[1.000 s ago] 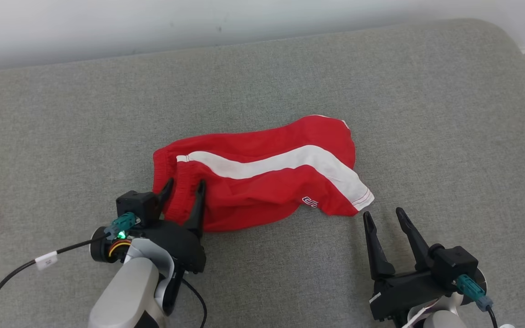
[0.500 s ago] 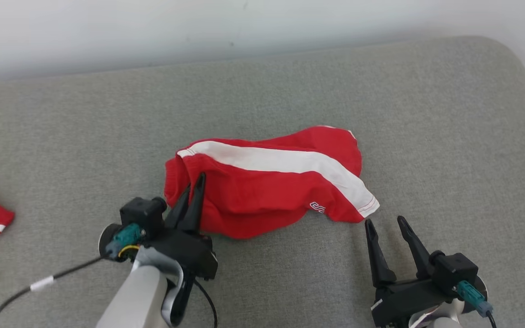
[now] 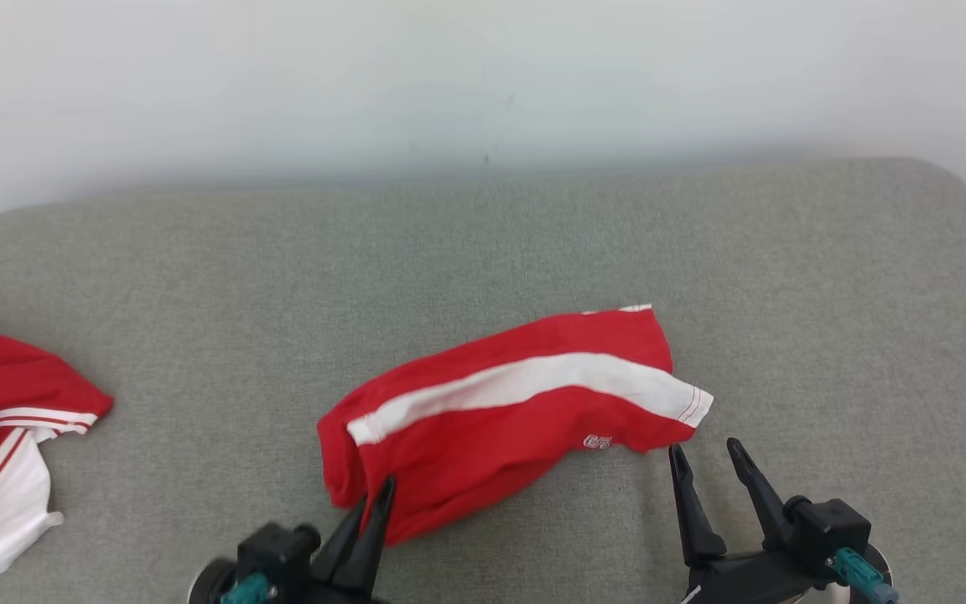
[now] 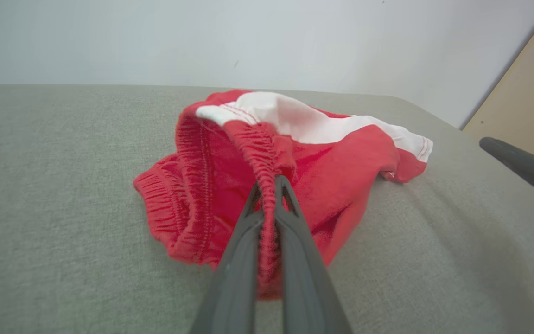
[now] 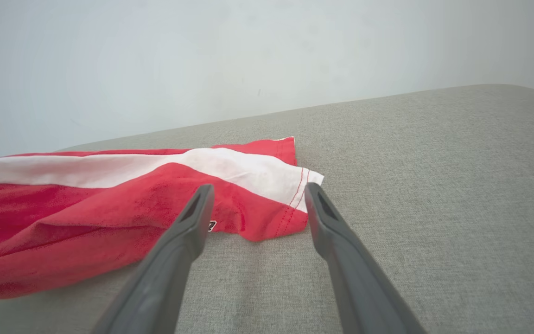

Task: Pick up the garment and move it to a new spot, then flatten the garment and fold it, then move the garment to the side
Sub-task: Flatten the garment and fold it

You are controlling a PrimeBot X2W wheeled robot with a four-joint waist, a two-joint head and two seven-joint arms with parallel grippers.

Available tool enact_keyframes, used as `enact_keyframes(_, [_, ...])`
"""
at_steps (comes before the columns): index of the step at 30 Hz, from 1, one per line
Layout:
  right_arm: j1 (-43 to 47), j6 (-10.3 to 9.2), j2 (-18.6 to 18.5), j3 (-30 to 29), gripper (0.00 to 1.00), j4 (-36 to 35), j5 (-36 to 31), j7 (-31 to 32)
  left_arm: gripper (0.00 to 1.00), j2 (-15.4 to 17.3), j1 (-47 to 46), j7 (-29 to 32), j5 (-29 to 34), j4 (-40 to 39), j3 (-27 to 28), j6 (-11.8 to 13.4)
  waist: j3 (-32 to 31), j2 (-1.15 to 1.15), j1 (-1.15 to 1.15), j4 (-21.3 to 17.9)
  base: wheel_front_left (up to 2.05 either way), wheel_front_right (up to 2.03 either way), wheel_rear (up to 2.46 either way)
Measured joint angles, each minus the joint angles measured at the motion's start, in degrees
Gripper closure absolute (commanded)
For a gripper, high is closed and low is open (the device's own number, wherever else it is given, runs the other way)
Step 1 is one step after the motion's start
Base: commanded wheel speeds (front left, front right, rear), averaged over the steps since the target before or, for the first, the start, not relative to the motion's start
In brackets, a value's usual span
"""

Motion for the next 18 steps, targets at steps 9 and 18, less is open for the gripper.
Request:
enact_keyframes(9, [1.56, 0.0, 0.09, 0.53, 0.0, 0.33, 0.02, -0.01, 0.14, 1.94, 6.49, 0.0, -1.56, 3.82, 1.15, 0.0, -3.43, 0.0, 0.0, 0.3, 0.0, 0.0, 0.0])
enact_keyframes(18, [2.22, 0.0, 0.11, 0.38, 0.0, 0.57, -0.52, 0.0, 0.0, 1.96, 10.15, 0.0, 2.27, 9.46, 10.66, 2.27, -4.81, 0.0, 0.0, -1.49, 0.0, 0.0, 0.0])
